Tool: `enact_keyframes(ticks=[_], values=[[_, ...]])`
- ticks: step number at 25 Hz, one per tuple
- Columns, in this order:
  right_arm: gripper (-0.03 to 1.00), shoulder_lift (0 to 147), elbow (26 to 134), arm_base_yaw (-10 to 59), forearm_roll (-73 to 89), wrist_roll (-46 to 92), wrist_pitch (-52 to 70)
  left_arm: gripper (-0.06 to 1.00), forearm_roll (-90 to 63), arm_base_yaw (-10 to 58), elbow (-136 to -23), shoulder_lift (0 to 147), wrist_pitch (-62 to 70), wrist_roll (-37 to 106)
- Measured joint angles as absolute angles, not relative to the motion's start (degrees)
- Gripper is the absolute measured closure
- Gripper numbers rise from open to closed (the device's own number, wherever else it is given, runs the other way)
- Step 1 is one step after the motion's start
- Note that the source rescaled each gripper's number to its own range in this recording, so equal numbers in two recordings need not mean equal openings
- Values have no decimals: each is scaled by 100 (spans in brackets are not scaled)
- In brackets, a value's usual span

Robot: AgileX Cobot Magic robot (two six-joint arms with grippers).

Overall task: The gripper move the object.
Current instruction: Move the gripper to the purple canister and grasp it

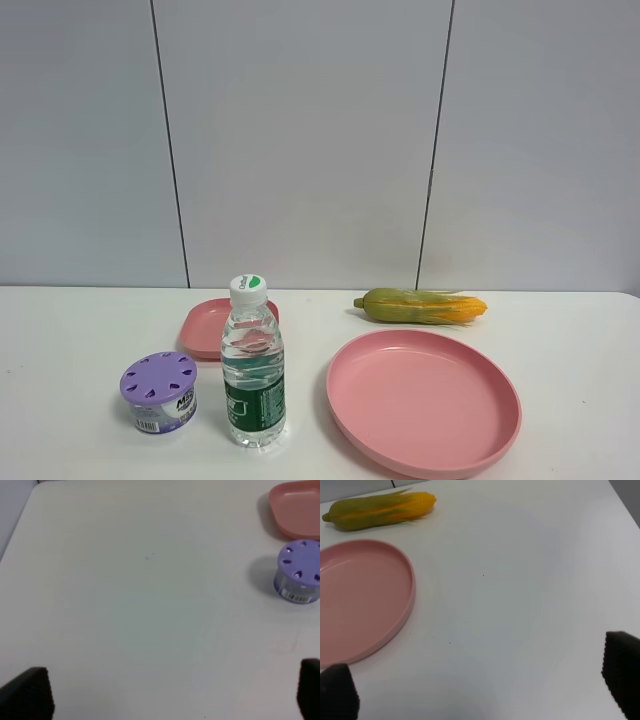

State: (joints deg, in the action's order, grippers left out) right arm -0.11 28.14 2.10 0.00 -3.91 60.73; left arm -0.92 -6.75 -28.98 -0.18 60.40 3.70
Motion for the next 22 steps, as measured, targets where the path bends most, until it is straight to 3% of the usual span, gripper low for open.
enact_keyframes(ticks=[22], values=[[-3,-11,2814,210,0,-391,6073,-6,-92,-675,-2898,-18,6040,370]])
